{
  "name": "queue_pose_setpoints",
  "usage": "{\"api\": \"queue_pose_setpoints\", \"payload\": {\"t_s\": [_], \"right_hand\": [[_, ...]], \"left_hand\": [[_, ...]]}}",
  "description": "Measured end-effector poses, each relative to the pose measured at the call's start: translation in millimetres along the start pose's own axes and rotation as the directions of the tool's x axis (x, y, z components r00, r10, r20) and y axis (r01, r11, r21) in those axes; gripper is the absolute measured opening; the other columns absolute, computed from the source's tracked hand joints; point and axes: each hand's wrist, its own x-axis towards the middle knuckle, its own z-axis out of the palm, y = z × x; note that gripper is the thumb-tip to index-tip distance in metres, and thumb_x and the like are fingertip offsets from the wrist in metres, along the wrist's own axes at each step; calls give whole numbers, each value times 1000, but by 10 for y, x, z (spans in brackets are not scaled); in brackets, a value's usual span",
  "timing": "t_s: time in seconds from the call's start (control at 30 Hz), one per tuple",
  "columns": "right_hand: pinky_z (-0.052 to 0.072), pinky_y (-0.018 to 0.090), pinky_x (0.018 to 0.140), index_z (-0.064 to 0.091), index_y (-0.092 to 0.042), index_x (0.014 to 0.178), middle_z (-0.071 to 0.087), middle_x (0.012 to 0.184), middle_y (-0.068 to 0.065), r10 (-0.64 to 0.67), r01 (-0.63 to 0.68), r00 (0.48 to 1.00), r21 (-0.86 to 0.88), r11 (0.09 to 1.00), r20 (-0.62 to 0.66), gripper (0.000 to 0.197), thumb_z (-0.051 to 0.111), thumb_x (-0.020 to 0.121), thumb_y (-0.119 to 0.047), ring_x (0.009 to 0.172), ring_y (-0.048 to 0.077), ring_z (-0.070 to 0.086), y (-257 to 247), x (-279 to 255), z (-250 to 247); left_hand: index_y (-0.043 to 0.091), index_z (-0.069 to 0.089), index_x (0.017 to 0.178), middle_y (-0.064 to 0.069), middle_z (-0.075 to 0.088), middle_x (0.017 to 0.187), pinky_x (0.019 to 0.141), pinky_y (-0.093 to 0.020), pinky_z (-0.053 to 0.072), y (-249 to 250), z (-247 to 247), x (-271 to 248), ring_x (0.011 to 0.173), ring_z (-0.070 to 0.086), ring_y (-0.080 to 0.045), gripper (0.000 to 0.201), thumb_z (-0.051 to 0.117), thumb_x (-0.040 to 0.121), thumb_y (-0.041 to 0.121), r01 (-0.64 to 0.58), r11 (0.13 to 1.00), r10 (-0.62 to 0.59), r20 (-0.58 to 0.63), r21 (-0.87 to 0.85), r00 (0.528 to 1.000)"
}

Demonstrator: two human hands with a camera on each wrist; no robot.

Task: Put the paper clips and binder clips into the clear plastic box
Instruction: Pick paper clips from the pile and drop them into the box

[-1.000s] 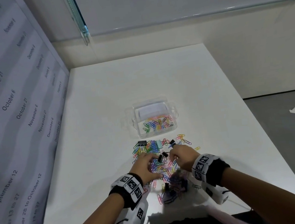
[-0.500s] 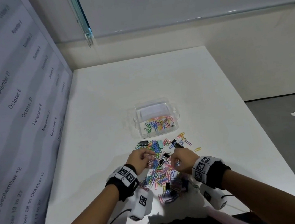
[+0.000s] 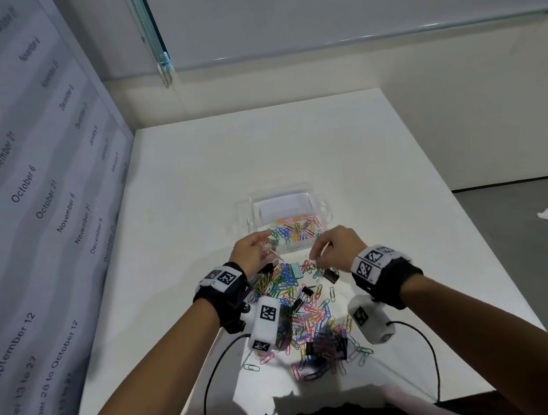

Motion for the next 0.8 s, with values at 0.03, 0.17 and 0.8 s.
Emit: {"api": "queue_pose_setpoints", "payload": {"t_s": [0.03, 0.17, 0.8], "right_hand": [[41, 9, 46, 73, -15, 75, 60, 66, -9, -10, 10, 1000, 9, 1000, -27, 14, 67, 75, -2, 56, 0, 54, -53, 45, -51], [52, 20, 61, 74, -11, 79, 71, 80, 6, -26, 38, 987, 75, 996, -160, 16, 65, 76, 1, 64, 13, 61, -211, 223, -171], [38, 14, 57, 69, -13, 91, 69, 93, 3, -116, 203, 952, -299, 932, 284, 22, 53, 78, -5, 61, 2, 49, 307, -148, 229]], "left_hand": [[0, 48, 130, -15, 43, 140, 83, -21, 53, 12, 17, -13, 114, 55, -26, 39, 29, 96, -8, 3, 1000, -3, 7, -11, 1000], [-1, 45, 132, -18, 44, 140, 96, -25, 43, 11, 35, -54, 125, 50, -27, 39, 35, 95, -8, -2, 999, 3, 11, -50, 1000], [21, 51, 113, -2, 48, 110, 84, -28, 46, -490, -108, -384, 95, 52, -17, 53, 78, 70, 35, -254, 388, -49, 295, 886, 954]]}}
